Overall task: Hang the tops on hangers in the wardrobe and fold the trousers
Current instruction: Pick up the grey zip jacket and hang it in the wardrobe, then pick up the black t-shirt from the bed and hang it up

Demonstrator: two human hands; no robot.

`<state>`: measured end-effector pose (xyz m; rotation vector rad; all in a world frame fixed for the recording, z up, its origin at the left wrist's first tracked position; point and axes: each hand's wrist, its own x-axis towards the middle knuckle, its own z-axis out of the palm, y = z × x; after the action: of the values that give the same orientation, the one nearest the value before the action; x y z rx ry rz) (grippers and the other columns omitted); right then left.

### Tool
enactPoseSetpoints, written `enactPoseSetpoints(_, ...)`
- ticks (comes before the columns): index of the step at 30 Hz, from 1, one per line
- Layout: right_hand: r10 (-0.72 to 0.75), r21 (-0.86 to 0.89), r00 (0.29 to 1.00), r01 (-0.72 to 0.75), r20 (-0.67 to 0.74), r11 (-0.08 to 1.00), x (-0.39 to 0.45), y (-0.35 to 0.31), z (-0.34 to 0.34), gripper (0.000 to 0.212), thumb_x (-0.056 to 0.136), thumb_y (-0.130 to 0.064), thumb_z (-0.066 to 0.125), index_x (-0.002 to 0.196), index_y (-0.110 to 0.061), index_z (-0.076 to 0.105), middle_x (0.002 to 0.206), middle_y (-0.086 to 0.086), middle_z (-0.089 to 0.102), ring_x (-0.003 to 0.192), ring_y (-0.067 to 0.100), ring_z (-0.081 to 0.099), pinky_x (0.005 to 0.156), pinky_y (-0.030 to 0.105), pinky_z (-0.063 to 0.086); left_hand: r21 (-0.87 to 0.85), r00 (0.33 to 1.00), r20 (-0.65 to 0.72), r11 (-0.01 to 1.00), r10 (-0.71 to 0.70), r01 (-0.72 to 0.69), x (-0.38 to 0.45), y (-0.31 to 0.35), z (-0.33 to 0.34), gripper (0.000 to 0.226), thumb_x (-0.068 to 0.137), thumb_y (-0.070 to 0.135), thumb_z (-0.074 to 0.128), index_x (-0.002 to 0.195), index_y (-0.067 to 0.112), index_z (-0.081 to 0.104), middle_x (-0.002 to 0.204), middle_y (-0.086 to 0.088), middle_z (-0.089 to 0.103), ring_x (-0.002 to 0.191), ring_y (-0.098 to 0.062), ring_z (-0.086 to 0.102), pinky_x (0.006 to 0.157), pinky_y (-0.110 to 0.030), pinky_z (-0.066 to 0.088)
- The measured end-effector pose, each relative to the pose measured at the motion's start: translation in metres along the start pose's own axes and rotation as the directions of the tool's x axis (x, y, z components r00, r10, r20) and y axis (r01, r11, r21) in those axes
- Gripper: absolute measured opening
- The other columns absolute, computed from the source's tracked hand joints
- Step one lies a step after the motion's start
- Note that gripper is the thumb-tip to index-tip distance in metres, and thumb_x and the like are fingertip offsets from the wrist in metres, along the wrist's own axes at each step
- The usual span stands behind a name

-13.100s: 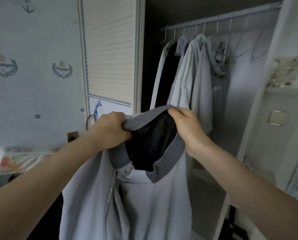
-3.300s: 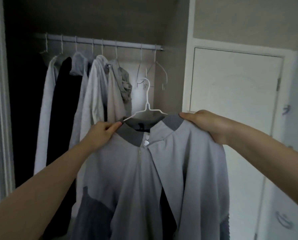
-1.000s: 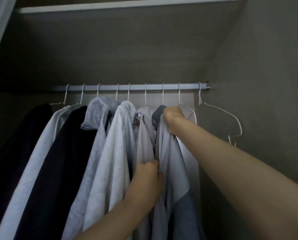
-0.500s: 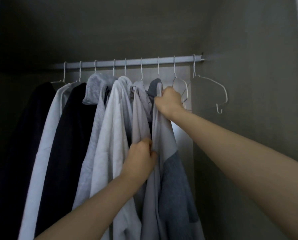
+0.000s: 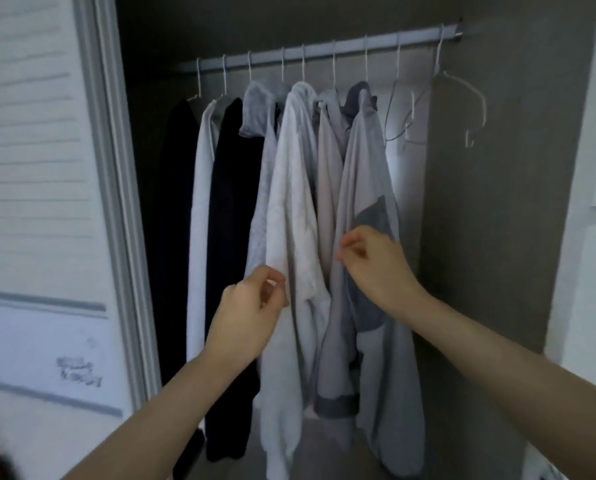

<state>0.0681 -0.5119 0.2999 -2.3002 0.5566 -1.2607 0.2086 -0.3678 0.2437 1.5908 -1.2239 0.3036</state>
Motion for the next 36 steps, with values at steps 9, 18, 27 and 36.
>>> enactPoseSetpoints(9,-0.163,0.302,0.925,0.055,0.344,0.952,-0.137,-0.053,0.085,0.02,0.093,-0.019,0.055,0.113,-0.018,0.056,0.094,-0.007,0.068,0.091,0.004,0.063,0.081,0.02,0.05,0.101,0.932,-0.194,0.938,-0.307,0.33,-0.172,0.003,-0.073,0.017,0.094,0.024,0.052,0.094,0.038,0.061,0.073,0.013,0.071,0.067,-0.009,0.067,0.065,-0.035,0.054)
enactPoseSetpoints(18,-0.409,0.572,0.641,-0.057,0.65,0.819,-0.279,-0.075,0.132,0.015,0.096,-0.026,0.05,0.11,-0.024,0.057,0.098,-0.01,0.066,0.094,-0.002,0.06,0.08,0.019,0.048,0.154,0.605,-0.608,0.672,-0.514,0.725,-0.368,0.07,-0.094,0.016,0.096,0.024,0.051,0.094,0.037,0.06,0.074,0.011,0.07,0.066,-0.007,0.065,0.059,-0.031,0.052)
enactPoseSetpoints(27,-0.675,0.661,0.023,-0.235,0.737,0.713,-0.467,-0.067,0.074,0.012,0.094,-0.02,0.053,0.102,-0.022,0.06,0.087,-0.008,0.068,0.079,0.002,0.063,0.068,0.012,0.047,-0.242,-0.11,-0.907,0.29,-0.407,0.926,-0.566,0.218,0.025,0.023,0.093,0.02,0.053,0.083,0.039,0.062,0.067,0.013,0.069,0.057,-0.002,0.063,0.055,-0.016,0.049)
enactPoseSetpoints(36,-0.677,0.65,-0.452,-0.242,0.581,0.72,-0.637,-0.063,-0.022,0.01,0.093,-0.016,0.053,0.097,-0.023,0.058,0.079,-0.012,0.069,0.083,0.008,0.066,0.069,0.013,0.045,-0.663,-0.659,-0.748,0.136,-0.079,0.736,-0.698,0.37,0.147,0.026,0.096,0.01,0.05,0.084,0.03,0.063,0.063,0.003,0.069,0.058,-0.029,0.064,0.062,-0.049,0.056)
